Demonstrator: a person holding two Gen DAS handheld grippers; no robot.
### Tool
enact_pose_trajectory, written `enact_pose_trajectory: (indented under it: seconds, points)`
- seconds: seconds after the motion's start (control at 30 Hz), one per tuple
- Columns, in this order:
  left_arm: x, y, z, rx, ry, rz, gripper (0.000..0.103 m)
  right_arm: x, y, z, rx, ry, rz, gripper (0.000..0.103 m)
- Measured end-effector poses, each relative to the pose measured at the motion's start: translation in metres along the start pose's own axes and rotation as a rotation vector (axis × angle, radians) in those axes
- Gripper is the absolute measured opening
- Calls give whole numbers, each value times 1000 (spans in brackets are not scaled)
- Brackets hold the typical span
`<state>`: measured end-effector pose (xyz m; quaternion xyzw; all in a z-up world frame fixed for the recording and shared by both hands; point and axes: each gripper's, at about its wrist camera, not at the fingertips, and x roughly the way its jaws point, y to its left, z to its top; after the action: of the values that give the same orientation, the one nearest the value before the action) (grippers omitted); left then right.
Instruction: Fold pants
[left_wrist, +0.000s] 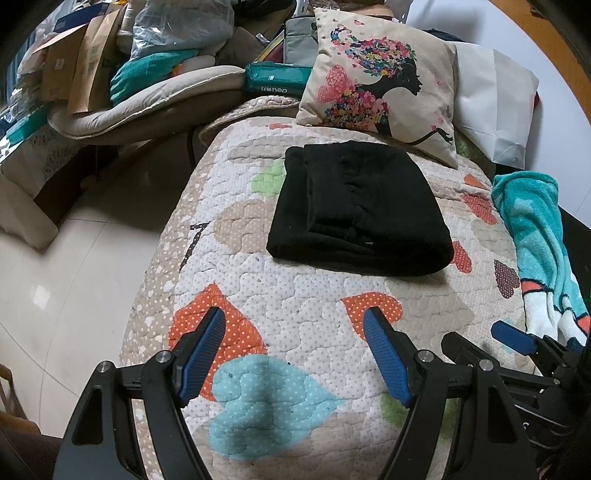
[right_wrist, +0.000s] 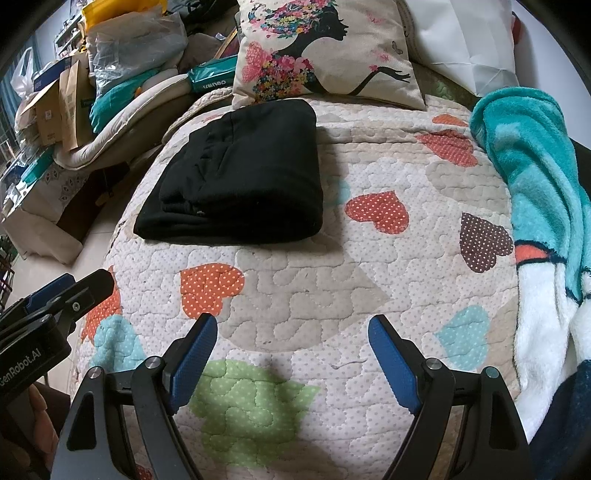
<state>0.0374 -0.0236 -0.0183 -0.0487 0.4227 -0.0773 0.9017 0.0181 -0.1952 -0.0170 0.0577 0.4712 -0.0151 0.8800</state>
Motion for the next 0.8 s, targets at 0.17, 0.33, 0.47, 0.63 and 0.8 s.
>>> enact_pose_trajectory:
  seconds: [0.17,0.33,0.47,0.63,0.8]
  points:
    - [3,2,-2,-13,16,-6,76,2,1,0,0,5,1,88]
    - [5,13,7,-62,29,-13,76,1,-1,1,6,11,6,88]
    - [11,32,39,-152,77,-49,76,-7,-9,18,40,11,29,88]
    - [37,37,76,-153,90,-24,79,-2,-21,63,97,51,85,90]
    - [92,44,83,-203,195,-88,79,37,-27,100,110,57,99,90]
